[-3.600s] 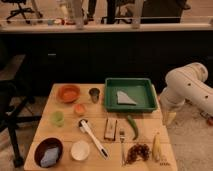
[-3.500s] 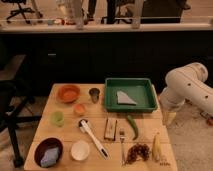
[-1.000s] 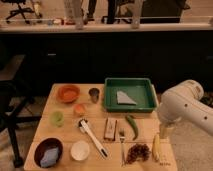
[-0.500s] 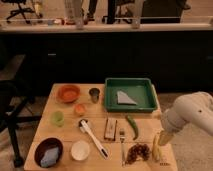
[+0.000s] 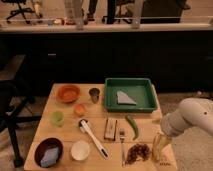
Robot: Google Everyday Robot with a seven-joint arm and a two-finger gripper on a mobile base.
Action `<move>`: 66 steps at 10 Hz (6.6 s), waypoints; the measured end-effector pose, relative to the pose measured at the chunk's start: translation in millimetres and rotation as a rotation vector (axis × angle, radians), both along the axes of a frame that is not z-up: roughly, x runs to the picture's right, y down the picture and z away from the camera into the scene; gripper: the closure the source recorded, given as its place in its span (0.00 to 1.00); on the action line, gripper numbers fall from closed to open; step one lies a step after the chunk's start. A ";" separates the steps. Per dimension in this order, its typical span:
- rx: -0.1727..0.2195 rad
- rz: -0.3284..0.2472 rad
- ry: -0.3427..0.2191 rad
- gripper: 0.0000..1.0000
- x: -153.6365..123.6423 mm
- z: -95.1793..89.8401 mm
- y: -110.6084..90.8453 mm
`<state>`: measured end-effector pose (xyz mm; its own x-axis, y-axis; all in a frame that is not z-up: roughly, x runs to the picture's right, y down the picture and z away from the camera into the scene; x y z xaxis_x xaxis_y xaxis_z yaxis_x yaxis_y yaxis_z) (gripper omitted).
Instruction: Place grapes in metal cup
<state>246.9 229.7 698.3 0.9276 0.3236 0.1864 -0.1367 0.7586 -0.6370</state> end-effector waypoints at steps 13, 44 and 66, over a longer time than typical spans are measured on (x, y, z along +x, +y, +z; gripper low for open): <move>0.033 0.125 -0.073 0.20 2.3 13.1 50.5; 0.194 0.119 -0.070 1.00 -5.8 -36.7 39.8; 0.398 -0.079 -0.191 1.00 -84.4 -62.9 -91.3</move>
